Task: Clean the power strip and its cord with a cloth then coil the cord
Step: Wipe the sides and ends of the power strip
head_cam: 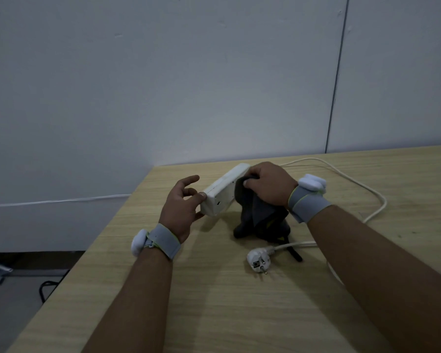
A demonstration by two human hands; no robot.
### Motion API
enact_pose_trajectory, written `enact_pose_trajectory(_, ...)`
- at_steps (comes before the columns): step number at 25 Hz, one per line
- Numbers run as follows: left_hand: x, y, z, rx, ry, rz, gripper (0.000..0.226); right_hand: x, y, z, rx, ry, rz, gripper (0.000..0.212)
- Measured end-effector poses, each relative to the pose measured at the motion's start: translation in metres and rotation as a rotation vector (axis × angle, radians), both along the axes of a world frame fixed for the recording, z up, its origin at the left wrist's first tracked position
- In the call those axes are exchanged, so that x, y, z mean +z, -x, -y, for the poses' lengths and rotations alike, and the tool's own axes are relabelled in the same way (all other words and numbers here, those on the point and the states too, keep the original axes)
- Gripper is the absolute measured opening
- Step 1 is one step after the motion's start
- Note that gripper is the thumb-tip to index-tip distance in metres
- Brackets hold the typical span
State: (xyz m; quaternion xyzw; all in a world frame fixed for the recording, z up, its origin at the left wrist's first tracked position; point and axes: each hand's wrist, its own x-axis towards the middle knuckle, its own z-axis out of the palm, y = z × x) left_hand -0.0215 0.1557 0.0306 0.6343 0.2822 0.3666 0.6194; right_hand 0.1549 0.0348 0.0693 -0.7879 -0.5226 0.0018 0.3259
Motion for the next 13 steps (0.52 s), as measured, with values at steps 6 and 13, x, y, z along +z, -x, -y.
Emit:
enact_pose_trajectory(6, -0.005, 0.003, -0.005, 0.013, -0.098, -0.225, 0.049, -0.007, -0.024, 0.002, -0.106, 0.041, -0.059, 0.018)
enact_pose_trajectory(13, -0.007, 0.002, 0.001, 0.025, -0.784, -0.543, 0.066, -0.011, -0.026, -0.001, -0.106, 0.076, -0.045, 0.018)
